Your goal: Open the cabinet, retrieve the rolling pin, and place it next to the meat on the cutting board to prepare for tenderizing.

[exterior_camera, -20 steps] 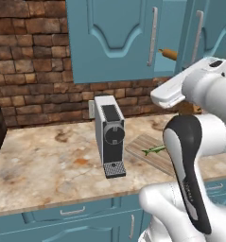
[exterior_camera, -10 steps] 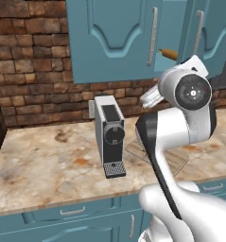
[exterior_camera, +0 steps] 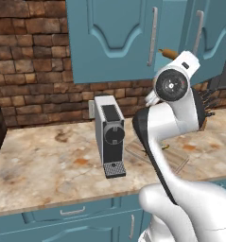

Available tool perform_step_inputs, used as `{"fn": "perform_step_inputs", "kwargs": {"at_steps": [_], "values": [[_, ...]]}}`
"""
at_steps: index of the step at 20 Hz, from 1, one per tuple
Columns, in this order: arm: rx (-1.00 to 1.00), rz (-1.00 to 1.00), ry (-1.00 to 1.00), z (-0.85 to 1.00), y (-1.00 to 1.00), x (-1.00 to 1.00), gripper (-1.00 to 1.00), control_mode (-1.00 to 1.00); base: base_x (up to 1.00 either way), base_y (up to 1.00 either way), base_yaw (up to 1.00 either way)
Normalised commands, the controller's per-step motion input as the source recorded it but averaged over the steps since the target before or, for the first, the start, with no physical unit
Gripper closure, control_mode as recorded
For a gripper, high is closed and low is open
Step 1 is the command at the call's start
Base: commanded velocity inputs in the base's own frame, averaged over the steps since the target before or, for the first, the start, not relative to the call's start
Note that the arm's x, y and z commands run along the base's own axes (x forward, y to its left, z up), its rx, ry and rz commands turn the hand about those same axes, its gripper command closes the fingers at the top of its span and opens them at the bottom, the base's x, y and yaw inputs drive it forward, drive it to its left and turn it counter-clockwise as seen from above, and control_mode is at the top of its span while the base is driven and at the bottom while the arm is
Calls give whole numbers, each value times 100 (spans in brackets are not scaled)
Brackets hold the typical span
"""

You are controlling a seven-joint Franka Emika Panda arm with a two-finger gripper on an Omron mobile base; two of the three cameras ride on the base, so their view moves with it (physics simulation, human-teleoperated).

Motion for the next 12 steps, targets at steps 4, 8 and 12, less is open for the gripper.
{"fn": "perform_step_inputs", "kwargs": {"at_steps": [4,8,12], "values": [[-13,-1,7,-1,0,60,-100,-100,0,0,0],[-11,-1,10,-1,-1,67,-100,-100,0,0,0],[-9,-1,9,-1,-4,60,-100,-100,0,0,0]]}}
